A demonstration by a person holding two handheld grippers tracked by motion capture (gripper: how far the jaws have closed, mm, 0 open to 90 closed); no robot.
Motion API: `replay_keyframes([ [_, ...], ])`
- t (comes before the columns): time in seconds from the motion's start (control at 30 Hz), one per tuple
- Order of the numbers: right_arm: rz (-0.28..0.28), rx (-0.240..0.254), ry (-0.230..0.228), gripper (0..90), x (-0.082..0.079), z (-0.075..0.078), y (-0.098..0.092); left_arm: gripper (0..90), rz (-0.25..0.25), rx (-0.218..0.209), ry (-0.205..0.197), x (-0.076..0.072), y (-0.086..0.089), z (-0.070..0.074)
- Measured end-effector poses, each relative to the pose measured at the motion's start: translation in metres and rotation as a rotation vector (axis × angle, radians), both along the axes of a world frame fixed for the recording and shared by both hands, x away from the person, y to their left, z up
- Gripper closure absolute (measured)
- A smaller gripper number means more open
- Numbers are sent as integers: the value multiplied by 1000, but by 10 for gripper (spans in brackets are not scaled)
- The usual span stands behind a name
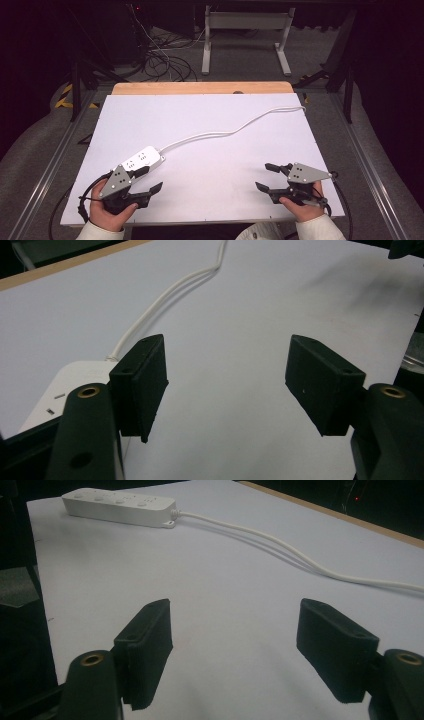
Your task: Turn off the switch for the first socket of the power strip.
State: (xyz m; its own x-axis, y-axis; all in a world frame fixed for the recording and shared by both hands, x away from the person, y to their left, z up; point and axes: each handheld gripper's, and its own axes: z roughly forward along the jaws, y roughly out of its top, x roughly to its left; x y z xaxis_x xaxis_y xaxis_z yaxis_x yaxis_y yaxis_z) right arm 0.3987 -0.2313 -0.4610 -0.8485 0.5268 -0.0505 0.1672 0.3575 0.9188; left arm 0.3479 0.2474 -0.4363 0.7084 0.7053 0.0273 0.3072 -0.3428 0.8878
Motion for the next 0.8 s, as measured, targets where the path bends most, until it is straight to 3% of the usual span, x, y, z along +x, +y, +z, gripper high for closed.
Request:
replay_keyframes([
  [0.8, 18, -10, 25, 304, 2, -3, 2, 373, 3, 13, 31, 12, 4, 25],
])
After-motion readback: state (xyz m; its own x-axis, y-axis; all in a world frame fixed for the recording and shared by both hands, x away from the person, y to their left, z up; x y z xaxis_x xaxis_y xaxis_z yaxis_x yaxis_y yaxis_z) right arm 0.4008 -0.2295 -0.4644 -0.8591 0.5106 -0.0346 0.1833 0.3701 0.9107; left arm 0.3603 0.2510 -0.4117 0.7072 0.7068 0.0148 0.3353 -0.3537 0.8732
